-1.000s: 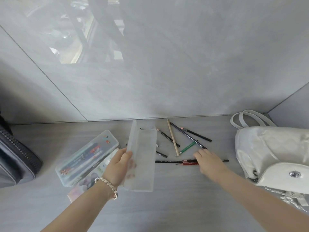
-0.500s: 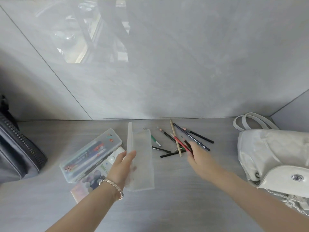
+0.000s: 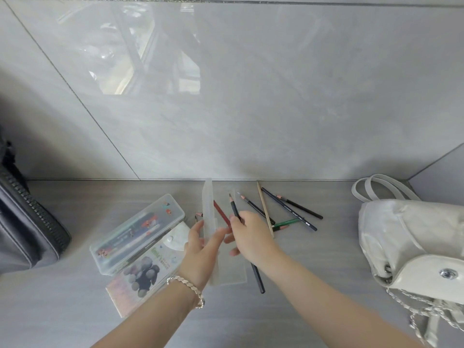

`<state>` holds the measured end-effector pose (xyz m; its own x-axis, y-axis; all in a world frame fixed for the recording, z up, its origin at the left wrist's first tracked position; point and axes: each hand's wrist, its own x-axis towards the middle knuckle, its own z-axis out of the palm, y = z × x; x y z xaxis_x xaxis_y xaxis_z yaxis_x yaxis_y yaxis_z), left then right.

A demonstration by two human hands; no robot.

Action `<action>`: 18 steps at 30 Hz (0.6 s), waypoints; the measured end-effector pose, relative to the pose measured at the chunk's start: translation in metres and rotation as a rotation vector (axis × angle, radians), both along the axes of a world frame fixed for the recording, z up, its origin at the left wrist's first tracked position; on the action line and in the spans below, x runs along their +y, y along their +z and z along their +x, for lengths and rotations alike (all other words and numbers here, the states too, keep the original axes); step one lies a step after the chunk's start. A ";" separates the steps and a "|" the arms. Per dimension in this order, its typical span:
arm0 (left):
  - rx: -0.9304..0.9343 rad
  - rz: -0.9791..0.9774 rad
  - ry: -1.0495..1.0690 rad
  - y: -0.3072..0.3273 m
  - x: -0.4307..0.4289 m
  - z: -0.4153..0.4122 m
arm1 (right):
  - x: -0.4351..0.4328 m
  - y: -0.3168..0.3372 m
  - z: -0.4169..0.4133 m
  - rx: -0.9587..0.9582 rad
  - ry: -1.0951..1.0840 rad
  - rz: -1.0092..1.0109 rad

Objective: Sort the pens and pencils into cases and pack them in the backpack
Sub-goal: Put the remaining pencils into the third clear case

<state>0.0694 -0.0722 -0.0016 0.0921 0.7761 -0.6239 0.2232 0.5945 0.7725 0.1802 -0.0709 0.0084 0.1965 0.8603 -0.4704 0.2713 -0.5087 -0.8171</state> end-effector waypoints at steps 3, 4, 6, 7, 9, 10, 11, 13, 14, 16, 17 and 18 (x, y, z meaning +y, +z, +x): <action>0.017 0.068 0.017 0.007 0.000 0.003 | -0.003 0.010 0.000 0.107 0.148 -0.115; 0.021 0.087 0.018 0.008 0.000 0.004 | -0.004 0.012 0.001 0.089 0.175 -0.120; 0.023 0.118 0.020 0.009 0.003 0.005 | -0.001 0.015 0.004 0.074 0.134 -0.077; 0.024 0.129 0.018 0.009 0.003 0.005 | 0.002 0.016 0.006 0.091 0.077 -0.037; 0.026 0.134 0.006 0.008 0.004 0.005 | 0.011 0.017 0.008 0.145 -0.070 0.058; 0.018 0.113 0.004 0.008 0.003 0.005 | 0.015 0.016 0.008 0.144 -0.117 0.093; 0.004 0.089 -0.003 0.009 0.003 0.006 | 0.018 0.013 0.007 0.102 -0.129 0.115; -0.040 0.041 -0.007 0.011 0.002 0.007 | 0.021 0.000 0.000 -0.049 -0.084 0.110; -0.061 0.027 -0.001 0.009 0.003 0.008 | 0.020 -0.007 -0.004 -0.104 -0.050 0.108; -0.070 0.010 0.033 0.004 0.007 0.006 | 0.016 -0.017 -0.009 -0.165 0.042 0.127; -0.059 0.013 0.043 0.002 0.010 0.005 | 0.014 -0.020 -0.010 -0.196 0.086 0.149; -0.041 0.017 0.051 -0.001 0.013 0.003 | 0.013 -0.022 -0.008 -0.224 0.101 0.191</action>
<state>0.0725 -0.0593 -0.0026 0.0775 0.7906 -0.6075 0.1612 0.5913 0.7902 0.1724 -0.0584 -0.0132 0.1858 0.9495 -0.2530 0.4967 -0.3129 -0.8096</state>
